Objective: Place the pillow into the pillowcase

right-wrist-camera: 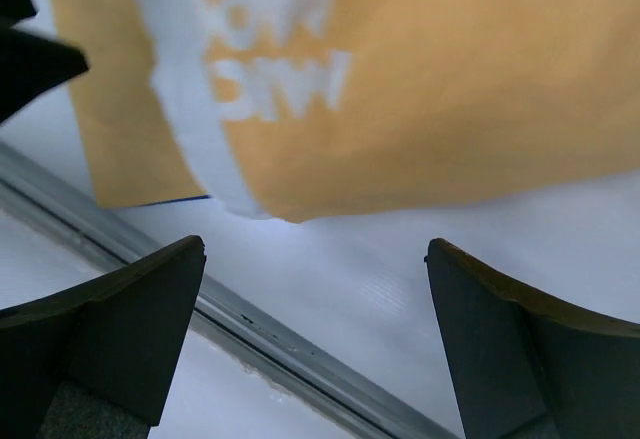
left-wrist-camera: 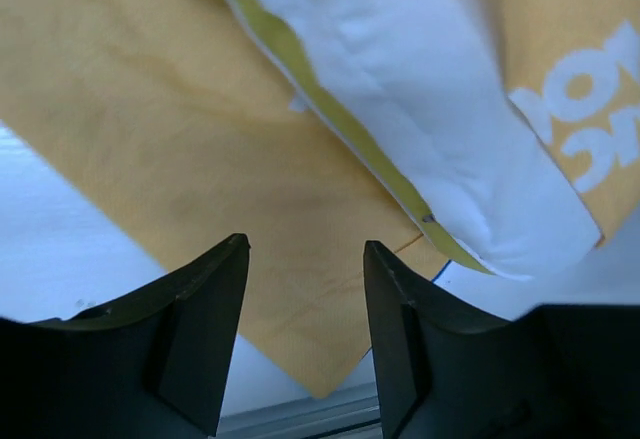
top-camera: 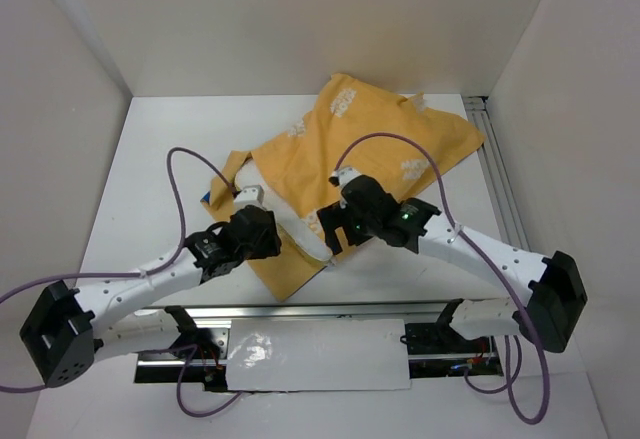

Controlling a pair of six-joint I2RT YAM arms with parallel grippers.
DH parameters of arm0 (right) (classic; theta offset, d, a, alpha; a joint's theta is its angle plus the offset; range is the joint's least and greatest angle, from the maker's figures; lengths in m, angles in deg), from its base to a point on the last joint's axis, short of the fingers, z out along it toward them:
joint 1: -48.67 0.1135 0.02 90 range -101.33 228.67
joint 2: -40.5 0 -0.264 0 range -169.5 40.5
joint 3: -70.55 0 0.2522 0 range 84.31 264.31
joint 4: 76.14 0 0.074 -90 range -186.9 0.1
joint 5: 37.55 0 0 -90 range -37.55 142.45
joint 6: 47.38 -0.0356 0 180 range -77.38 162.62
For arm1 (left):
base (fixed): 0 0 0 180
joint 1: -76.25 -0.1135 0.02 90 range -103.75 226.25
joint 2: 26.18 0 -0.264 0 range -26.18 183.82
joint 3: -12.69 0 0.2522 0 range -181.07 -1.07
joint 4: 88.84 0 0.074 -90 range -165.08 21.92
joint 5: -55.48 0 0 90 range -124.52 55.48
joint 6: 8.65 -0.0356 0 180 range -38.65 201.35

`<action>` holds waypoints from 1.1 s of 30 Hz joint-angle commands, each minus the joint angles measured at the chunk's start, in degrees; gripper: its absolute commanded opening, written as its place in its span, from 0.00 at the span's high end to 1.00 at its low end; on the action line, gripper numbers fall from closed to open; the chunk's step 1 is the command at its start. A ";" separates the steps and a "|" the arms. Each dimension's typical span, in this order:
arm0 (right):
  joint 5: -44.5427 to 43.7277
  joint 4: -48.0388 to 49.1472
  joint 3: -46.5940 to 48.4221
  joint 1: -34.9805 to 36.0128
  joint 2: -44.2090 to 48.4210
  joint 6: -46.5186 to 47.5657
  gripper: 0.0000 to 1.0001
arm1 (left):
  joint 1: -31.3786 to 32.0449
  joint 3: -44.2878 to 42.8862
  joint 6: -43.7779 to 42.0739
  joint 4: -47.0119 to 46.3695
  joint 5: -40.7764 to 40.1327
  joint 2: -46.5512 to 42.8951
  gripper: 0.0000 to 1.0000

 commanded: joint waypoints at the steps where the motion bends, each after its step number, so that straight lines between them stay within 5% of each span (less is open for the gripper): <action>1: -4.09 5.62 3.79 6.39 0.65 7.81 0.01 | -2.68 -6.43 13.18 15.29 -5.01 -3.58 0.39; 6: -16.64 6.16 13.98 16.06 -14.69 14.67 0.01 | -13.12 -13.55 19.72 35.25 -0.89 -7.10 0.39; 11: -29.05 8.61 24.69 17.75 -27.73 23.80 0.00 | -20.78 -12.96 18.15 39.06 1.64 -9.21 0.30; 16: -30.38 7.92 32.27 14.50 -38.02 26.55 0.00 | -25.28 -9.44 13.92 35.11 6.06 -10.27 0.31; 23: -21.59 8.45 34.56 11.33 -45.67 29.27 0.01 | -27.04 -8.29 11.99 31.69 7.29 -10.27 0.34; 24: -22.37 8.97 36.04 11.33 -46.72 29.27 0.13 | -27.04 -8.28 11.98 30.89 7.81 -10.27 0.34; 25: -24.12 8.97 36.58 11.33 -47.78 27.62 0.41 | -27.04 -8.28 11.37 30.89 7.82 -9.75 0.35; 26: -26.05 9.76 36.58 11.33 -49.18 26.38 0.99 | -27.04 -8.28 11.37 30.36 7.82 -9.22 0.35; 29: -32.22 10.55 39.65 11.33 -47.28 22.86 1.00 | -27.04 -9.68 9.53 28.87 8.95 -8.61 0.39; 33: -27.95 9.41 43.35 9.49 -38.23 17.68 1.00 | -26.25 -10.22 8.11 23.60 10.88 -8.60 0.41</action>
